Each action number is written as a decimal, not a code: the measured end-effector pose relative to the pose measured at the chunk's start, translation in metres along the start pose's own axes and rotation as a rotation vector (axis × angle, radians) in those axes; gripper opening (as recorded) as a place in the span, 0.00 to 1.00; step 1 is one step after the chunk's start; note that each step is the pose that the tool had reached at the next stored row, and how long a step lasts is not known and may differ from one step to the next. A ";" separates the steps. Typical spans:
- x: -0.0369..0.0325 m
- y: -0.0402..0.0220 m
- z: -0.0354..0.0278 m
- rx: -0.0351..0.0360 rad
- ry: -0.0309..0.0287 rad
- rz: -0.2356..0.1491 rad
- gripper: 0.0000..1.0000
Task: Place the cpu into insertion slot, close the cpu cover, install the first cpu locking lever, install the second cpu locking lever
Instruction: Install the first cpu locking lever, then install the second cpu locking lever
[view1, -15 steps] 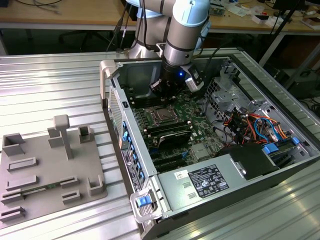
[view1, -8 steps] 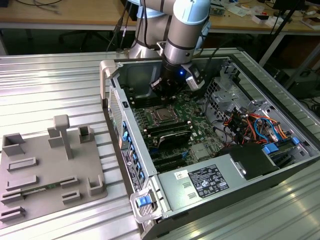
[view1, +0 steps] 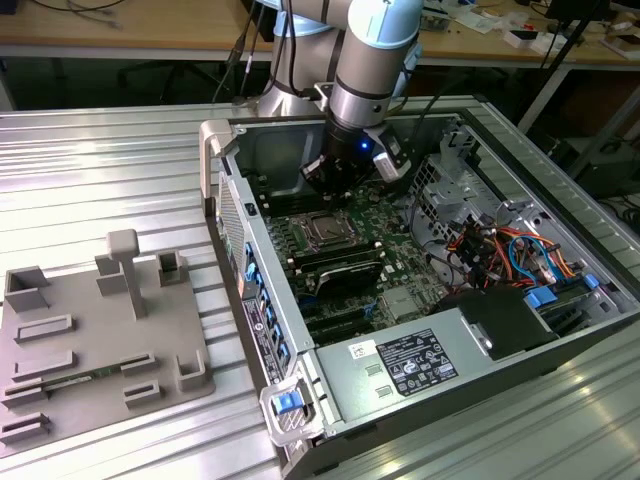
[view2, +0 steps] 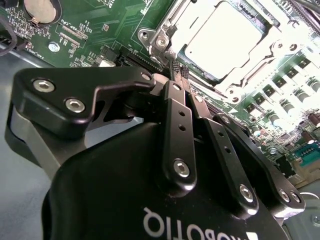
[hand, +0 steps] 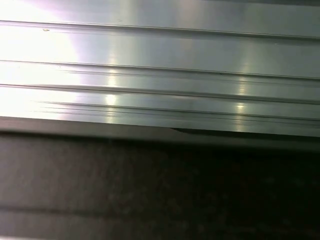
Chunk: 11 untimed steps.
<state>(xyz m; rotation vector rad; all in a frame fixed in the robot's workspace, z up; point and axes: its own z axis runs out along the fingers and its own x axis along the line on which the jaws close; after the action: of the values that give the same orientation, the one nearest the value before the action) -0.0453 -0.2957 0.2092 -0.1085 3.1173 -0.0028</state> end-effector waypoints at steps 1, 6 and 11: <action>-0.0003 -0.0001 -0.0001 0.0001 0.0000 0.000 0.11; -0.0007 -0.0001 -0.0002 0.0002 0.0001 0.000 0.11; -0.0008 -0.0001 -0.0002 0.0002 0.0001 0.000 0.11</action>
<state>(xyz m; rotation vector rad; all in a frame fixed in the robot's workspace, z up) -0.0446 -0.2958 0.2094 -0.1086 3.1174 -0.0031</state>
